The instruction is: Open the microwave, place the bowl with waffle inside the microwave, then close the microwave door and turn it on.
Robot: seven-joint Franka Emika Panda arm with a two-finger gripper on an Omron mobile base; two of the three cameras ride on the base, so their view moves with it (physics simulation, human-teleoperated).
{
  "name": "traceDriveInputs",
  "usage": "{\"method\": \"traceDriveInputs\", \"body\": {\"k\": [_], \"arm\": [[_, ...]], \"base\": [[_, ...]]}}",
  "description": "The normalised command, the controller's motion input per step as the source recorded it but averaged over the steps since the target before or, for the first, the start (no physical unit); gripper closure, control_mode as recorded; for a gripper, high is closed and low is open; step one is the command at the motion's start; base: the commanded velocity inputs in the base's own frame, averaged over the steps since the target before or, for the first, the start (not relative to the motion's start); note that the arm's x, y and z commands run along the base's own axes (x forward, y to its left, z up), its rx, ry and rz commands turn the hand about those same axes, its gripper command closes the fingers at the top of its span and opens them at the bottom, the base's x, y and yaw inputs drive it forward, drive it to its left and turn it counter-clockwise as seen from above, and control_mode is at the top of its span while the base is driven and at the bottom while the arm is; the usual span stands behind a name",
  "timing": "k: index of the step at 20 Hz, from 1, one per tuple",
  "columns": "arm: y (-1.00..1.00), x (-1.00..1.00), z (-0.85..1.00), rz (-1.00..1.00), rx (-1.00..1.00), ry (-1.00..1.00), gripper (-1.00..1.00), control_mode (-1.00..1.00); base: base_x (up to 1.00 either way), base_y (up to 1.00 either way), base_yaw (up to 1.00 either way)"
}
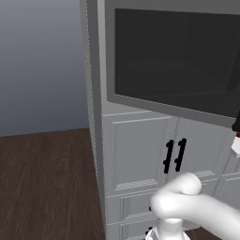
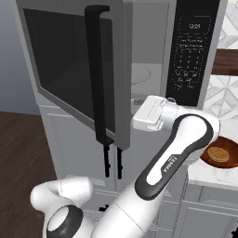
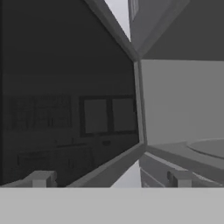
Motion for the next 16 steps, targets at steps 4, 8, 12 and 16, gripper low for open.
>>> {"method": "traceDriveInputs", "body": {"k": [4,8,12,16], "arm": [[0.59,-0.29,-0.06,0.02,0.00,0.00,-1.00,-1.00],[0.53,-0.35,-0.03,0.03,0.00,0.00,-1.00,-1.00],[0.51,-0.41,-0.01,0.04,0.02,0.00,-1.00,-1.00],[0.52,-0.49,0.00,0.02,0.02,0.00,-1.00,-1.00]], "base": [[0.00,0.00,0.00],[0.00,0.00,0.00],[0.00,0.00,0.00],[0.00,0.00,0.00]]}}
